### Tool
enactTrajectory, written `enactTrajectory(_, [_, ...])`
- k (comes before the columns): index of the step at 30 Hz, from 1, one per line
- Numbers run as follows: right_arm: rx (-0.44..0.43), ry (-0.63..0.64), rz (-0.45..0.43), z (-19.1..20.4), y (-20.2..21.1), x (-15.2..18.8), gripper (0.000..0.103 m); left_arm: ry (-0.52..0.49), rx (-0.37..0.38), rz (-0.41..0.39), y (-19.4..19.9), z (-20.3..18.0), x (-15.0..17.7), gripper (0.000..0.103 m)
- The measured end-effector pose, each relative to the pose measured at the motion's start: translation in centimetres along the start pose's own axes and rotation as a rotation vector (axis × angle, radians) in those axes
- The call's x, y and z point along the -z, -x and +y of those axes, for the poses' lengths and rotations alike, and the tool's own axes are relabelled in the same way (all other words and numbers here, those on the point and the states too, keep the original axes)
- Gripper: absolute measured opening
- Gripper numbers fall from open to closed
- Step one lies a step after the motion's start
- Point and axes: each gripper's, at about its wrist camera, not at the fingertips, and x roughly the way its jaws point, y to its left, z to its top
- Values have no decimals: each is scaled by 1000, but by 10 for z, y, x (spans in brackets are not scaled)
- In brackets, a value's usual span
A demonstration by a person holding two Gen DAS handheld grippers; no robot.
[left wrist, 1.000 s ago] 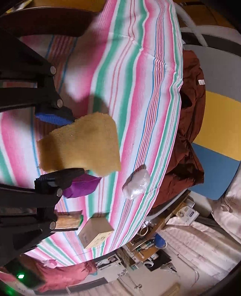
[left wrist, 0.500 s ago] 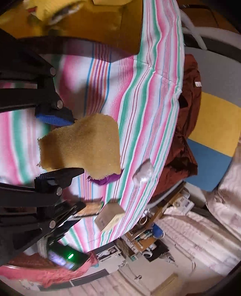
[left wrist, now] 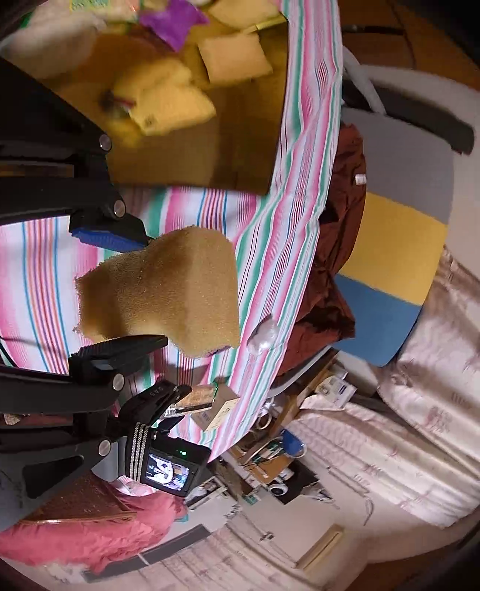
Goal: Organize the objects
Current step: 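Carry the yellow sponge into the gold tray with the left tool while the right tool holds the cracker packet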
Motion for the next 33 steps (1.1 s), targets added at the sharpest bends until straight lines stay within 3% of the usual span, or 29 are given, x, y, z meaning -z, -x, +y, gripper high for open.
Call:
enactTrajectory(10, [-12, 80, -23, 15, 3, -1, 49, 64, -103, -101, 47, 68, -9, 42])
enactTrajectory(16, [-12, 108, -39, 20, 7, 0, 49, 143, -172, -114, 54, 116, -16, 42])
enactTrajectory(21, [-75, 129, -119, 24, 25, 3, 49, 193, -229, -84, 49, 150, -16, 42])
enactTrajectory(25, [-112, 145, -130, 28, 34, 8, 49, 212, -227, -64, 42, 161, -18, 43])
enactTrajectory(33, [-105, 168, -130, 35, 37, 11, 49, 324, -215, -115, 54, 188, -28, 44])
